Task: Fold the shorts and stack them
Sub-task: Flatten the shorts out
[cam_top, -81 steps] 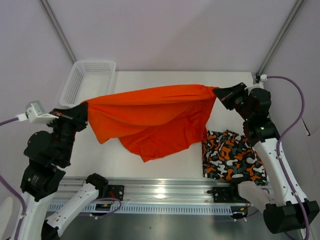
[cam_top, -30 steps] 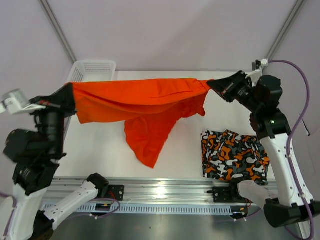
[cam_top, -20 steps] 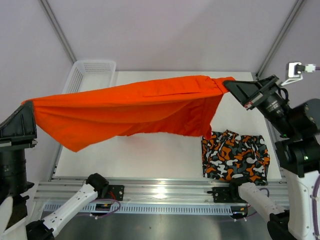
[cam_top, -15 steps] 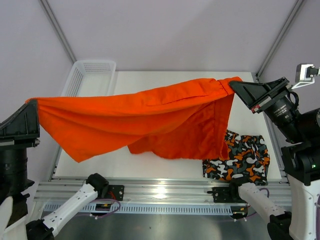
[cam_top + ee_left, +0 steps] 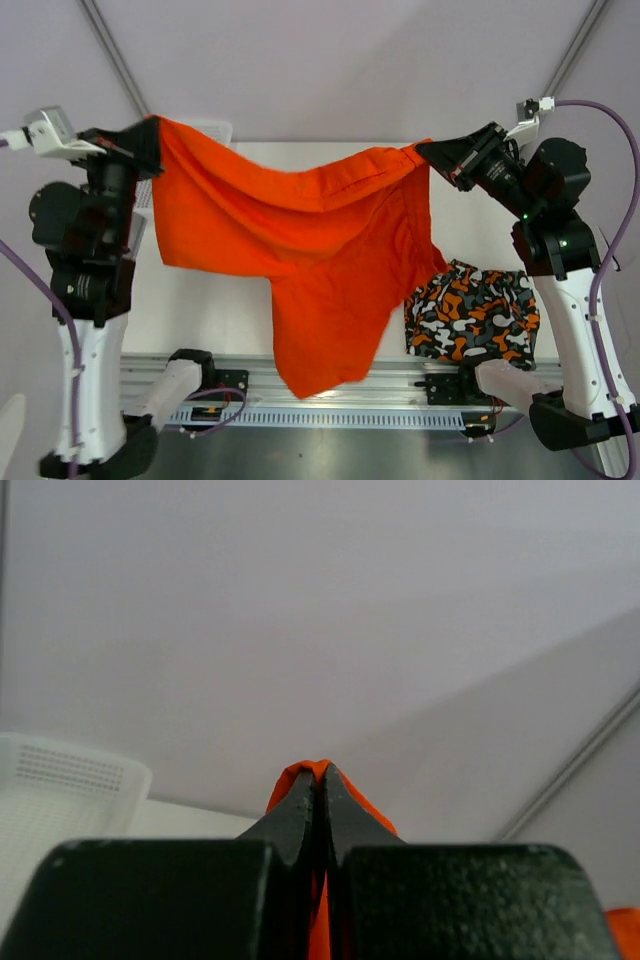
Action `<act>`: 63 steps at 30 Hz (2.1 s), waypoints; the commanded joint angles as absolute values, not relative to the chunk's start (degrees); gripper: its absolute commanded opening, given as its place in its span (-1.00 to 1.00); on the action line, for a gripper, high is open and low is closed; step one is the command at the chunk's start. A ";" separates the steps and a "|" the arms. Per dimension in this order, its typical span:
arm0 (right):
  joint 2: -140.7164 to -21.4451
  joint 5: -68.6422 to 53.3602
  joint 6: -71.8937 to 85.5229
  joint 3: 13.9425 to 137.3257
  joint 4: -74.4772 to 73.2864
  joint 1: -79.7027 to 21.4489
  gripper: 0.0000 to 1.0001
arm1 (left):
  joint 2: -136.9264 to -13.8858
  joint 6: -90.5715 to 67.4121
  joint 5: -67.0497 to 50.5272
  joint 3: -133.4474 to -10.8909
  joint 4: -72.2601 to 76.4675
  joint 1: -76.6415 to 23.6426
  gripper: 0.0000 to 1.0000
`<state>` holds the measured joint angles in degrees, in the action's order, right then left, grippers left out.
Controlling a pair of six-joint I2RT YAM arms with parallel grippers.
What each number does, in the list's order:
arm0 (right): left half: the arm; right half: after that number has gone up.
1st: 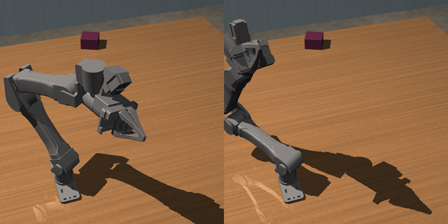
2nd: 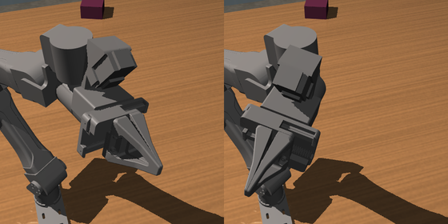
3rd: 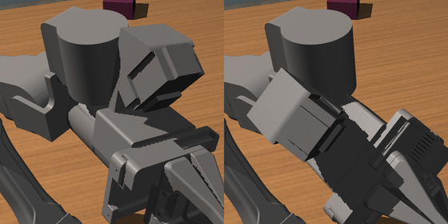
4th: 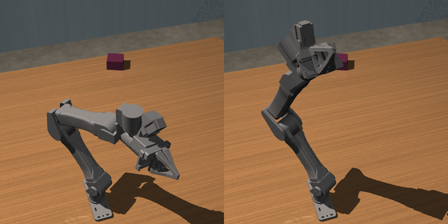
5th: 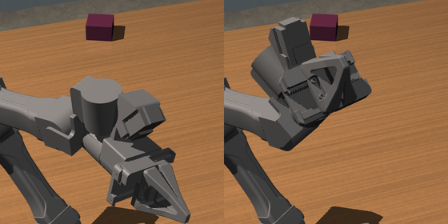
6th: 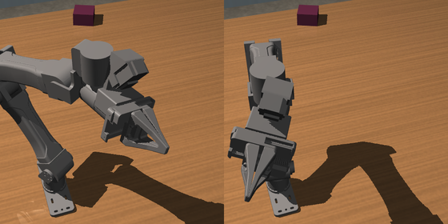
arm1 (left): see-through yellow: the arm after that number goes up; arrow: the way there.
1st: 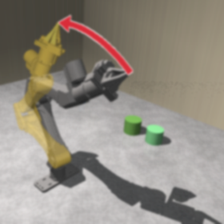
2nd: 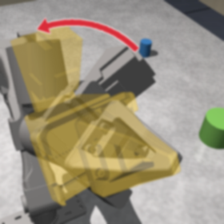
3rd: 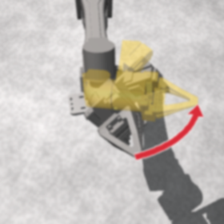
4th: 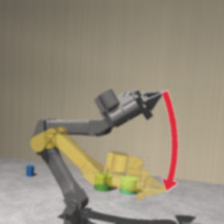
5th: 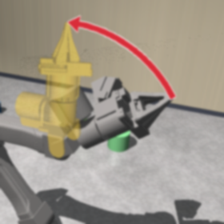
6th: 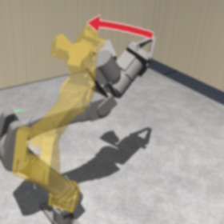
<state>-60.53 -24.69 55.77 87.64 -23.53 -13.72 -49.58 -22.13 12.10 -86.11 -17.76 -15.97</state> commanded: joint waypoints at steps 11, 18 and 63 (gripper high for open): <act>-59.51 -24.96 56.60 90.53 -17.84 -14.59 -1.00 | -48.44 -41.23 -27.96 -90.70 -13.79 20.92 -1.00; -54.15 -25.84 57.22 94.74 -20.56 -15.03 -1.00 | -39.03 -39.81 -26.02 -93.16 -14.85 20.92 -1.00; -106.33 -21.09 61.52 71.62 11.69 -6.33 -1.00 | -70.90 -49.57 3.69 -30.66 38.05 7.21 -1.00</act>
<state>-103.74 -22.33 60.55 66.06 6.00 -7.51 -67.64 -49.10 -0.47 -28.53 28.51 7.44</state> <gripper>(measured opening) 0.034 0.005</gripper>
